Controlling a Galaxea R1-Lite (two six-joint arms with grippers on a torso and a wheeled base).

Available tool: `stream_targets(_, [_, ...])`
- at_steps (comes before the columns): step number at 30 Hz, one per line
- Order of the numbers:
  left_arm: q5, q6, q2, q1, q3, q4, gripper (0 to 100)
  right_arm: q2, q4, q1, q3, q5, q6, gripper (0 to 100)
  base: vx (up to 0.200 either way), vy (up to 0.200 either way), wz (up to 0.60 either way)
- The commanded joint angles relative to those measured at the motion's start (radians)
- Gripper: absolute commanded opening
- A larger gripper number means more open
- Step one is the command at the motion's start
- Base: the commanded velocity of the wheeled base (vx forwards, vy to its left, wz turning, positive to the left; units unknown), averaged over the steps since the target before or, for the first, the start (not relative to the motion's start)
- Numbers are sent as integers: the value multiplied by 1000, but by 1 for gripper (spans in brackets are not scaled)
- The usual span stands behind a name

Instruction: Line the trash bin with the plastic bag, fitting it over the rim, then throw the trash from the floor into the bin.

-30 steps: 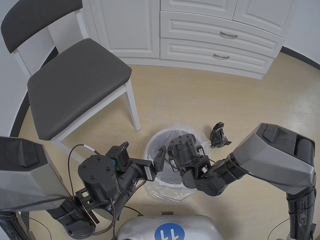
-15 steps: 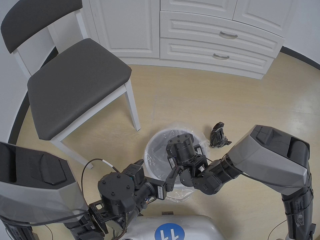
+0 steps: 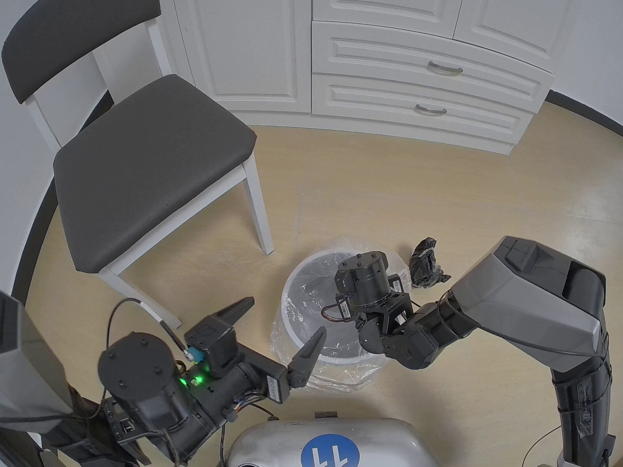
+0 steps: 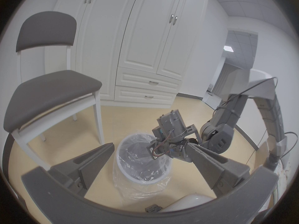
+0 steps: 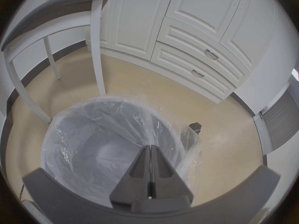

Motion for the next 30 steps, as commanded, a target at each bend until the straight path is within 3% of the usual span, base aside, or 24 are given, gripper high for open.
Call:
stream_targets(1, [-11,28,-128,28,32,2,100,-17,0,-21,1,0,-1,0,0,0,0])
stream_targets(12, [-16,45,-59,123,26,2,100,-99,-1,-66,18,0,1,0,0,0,0])
stream_targets(15, [-49,42,-15,145,29,2,100,-83,-1,-89,4,3,1,0,0,0,0])
stream_targets(20, [-65,39,63,160,18,0,100,-4,-55,-95,-37,66,27,0,0,0,0])
stream_targets(26, [-65,38,97,165,14,0,100,68,-96,-87,-100,80,48,0,0,0,0])
stream_targets(30, [-66,38,97,165,14,0,100,55,-87,-66,-91,125,95,0,0,0,0])
